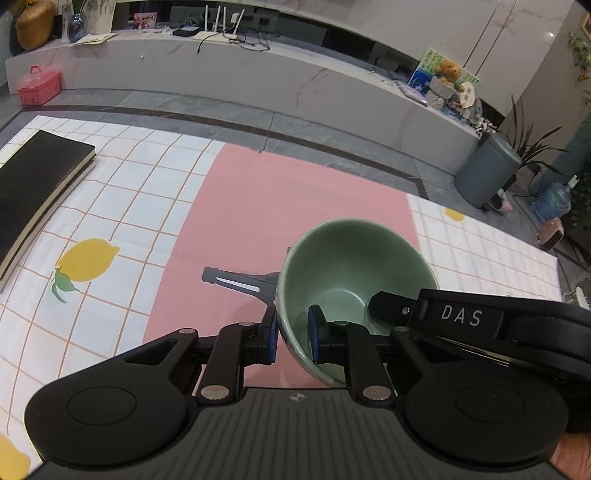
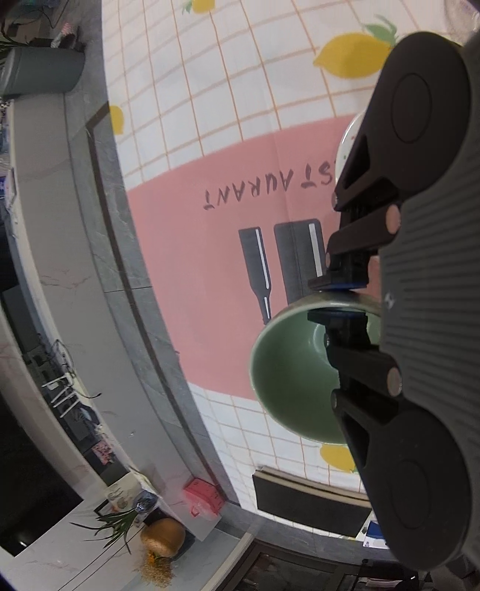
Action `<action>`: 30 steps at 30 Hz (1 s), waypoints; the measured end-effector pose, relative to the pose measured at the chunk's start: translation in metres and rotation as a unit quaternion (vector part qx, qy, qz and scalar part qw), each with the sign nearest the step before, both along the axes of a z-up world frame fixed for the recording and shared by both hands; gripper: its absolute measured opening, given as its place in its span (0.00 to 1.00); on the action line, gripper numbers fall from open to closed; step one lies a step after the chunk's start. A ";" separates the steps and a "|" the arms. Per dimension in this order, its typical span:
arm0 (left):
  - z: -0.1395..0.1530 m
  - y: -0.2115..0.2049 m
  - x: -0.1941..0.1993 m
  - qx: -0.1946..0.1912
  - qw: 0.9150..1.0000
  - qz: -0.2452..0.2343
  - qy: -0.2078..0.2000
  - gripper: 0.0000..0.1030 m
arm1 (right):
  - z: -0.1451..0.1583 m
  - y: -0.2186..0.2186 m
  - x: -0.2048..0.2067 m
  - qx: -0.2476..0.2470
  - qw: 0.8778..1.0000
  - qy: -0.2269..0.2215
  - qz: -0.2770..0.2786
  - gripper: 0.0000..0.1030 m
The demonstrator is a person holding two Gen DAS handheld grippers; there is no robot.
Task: Organize plates and bowls
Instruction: 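Lift the green bowl with both grippers and carry it over the steel bowls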
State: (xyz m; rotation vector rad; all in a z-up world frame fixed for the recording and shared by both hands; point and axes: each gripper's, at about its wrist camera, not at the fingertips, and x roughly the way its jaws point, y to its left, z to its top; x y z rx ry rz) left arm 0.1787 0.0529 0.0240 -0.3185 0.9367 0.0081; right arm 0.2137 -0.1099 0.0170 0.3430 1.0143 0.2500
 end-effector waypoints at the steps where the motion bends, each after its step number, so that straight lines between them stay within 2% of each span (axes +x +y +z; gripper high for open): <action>1: 0.003 -0.002 -0.004 -0.001 1.000 -0.001 -0.003 0.18 | 0.005 -0.002 -0.004 0.002 1.000 -0.003 -0.001 0.08; 19: 0.045 -0.026 -0.069 -0.003 0.999 -0.012 -0.041 0.18 | 0.066 -0.029 -0.084 -0.003 0.998 -0.057 -0.011 0.08; 30: 0.054 -0.041 -0.103 0.004 0.998 -0.027 -0.054 0.18 | 0.070 -0.048 -0.127 0.006 0.998 -0.055 -0.015 0.08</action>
